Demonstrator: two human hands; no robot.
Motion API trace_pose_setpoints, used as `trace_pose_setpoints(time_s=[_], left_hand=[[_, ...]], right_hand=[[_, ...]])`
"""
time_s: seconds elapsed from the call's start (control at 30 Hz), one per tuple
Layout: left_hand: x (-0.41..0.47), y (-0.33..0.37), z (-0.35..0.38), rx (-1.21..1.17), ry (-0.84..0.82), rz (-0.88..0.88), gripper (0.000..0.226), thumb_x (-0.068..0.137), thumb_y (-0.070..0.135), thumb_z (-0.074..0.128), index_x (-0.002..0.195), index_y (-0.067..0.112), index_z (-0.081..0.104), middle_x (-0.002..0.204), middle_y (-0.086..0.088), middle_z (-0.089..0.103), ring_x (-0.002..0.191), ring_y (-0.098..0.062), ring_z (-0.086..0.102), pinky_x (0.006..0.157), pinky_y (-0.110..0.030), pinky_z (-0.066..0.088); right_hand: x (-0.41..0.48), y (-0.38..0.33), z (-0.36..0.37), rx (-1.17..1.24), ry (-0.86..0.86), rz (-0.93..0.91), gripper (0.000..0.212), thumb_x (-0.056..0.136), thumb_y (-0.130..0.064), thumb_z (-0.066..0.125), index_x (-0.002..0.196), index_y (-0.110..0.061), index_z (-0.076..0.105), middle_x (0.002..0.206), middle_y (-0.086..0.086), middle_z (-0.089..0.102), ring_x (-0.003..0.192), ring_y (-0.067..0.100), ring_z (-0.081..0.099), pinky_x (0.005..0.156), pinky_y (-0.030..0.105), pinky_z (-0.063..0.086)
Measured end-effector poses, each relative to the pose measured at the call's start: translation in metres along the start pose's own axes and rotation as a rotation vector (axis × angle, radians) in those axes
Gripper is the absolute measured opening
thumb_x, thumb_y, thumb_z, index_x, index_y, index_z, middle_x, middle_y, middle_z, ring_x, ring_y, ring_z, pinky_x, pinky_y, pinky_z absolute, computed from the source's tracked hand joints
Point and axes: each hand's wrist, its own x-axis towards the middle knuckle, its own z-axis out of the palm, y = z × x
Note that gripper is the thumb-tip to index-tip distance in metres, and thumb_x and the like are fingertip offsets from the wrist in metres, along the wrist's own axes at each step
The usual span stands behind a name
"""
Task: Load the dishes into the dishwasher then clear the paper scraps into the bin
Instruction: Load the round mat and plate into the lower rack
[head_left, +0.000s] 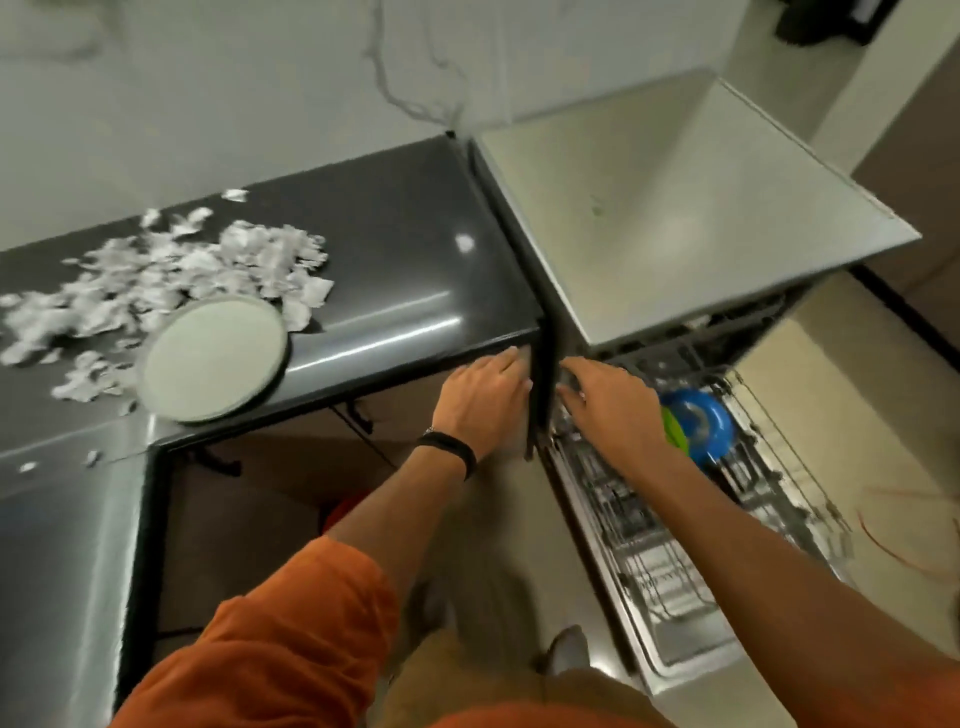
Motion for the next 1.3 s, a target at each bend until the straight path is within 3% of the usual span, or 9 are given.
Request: trace_pose_setpoints(time_s=[0.07,0.27,0.53,0.77,0.9,1.07,1.17,1.3], left_hand=[[-0.009,-0.036,-0.016,0.017,0.053,-0.065,0.033,0.104,0.030,0.047,0.128,0.014,0.063,0.144,-0.007,0.057,0.125,-0.028,0.059,0.098,-0.047,0.050],[-0.053,-0.149,-0.064,0.083,0.195,-0.235,0.025,0.097,0.027,0.053,0.112,0.011,0.066,0.123,-0.009,0.067,0.099,-0.032,0.069,0.073,-0.043,0.056],[-0.124,-0.279,-0.109,0.121,0.244,-0.508,0.024,0.097,0.026,0.061,0.114,0.010,0.069,0.133,-0.011,0.065,0.108,-0.034,0.067,0.078,-0.046,0.057],[-0.182,-0.337,-0.115,0.096,0.214,-0.628,0.028,0.098,0.025,0.059,0.122,0.013,0.066,0.138,-0.009,0.062,0.116,-0.032,0.064,0.088,-0.046,0.056],[-0.196,-0.351,-0.113,0.069,0.161,-0.626,0.032,0.098,0.027,0.056,0.129,0.017,0.062,0.143,-0.007,0.058,0.123,-0.030,0.060,0.092,-0.045,0.054],[-0.196,-0.355,-0.107,0.031,0.073,-0.601,0.049,0.092,0.031,0.056,0.140,0.022,0.055,0.148,-0.006,0.053,0.131,-0.028,0.053,0.098,-0.045,0.051],[-0.193,-0.352,-0.105,0.053,-0.016,-0.584,0.066,0.083,0.040,0.057,0.146,0.026,0.047,0.152,-0.004,0.048,0.139,-0.027,0.041,0.101,-0.046,0.047],[-0.180,-0.345,-0.103,0.097,-0.035,-0.573,0.076,0.081,0.033,0.065,0.151,0.028,0.036,0.157,-0.005,0.038,0.146,-0.029,0.028,0.105,-0.050,0.042]], right_hand=[[0.019,-0.035,0.006,-0.023,0.024,-0.088,0.037,0.102,-0.038,0.052,0.136,-0.024,0.056,0.131,-0.001,0.065,0.114,0.027,0.062,0.085,0.039,0.050],[0.066,-0.153,0.038,-0.049,0.008,-0.320,0.039,0.099,-0.040,0.057,0.135,-0.024,0.059,0.128,-0.002,0.067,0.114,0.024,0.064,0.085,0.037,0.052],[0.110,-0.306,0.098,-0.071,-0.129,-0.612,0.041,0.098,-0.034,0.059,0.137,-0.026,0.056,0.129,-0.001,0.066,0.118,0.021,0.061,0.091,0.039,0.052],[0.119,-0.362,0.163,-0.274,-0.302,-0.776,0.049,0.097,-0.028,0.061,0.144,-0.018,0.049,0.143,0.005,0.052,0.131,0.028,0.048,0.102,0.041,0.047],[0.117,-0.362,0.182,-0.372,-0.206,-0.819,0.032,0.092,-0.015,0.063,0.124,-0.020,0.063,0.118,0.002,0.064,0.108,0.025,0.060,0.080,0.038,0.055],[0.118,-0.360,0.180,-0.423,-0.118,-0.889,0.028,0.069,-0.012,0.085,0.090,-0.016,0.068,0.086,0.003,0.064,0.076,0.024,0.064,0.052,0.036,0.052],[0.119,-0.356,0.172,-0.375,-0.022,-0.973,0.033,0.065,-0.016,0.083,0.092,-0.013,0.064,0.087,0.006,0.063,0.078,0.026,0.063,0.057,0.038,0.051],[0.131,-0.359,0.145,-0.357,0.219,-0.963,0.021,0.080,-0.007,0.071,0.095,-0.014,0.058,0.088,0.007,0.061,0.079,0.027,0.058,0.063,0.040,0.046]])
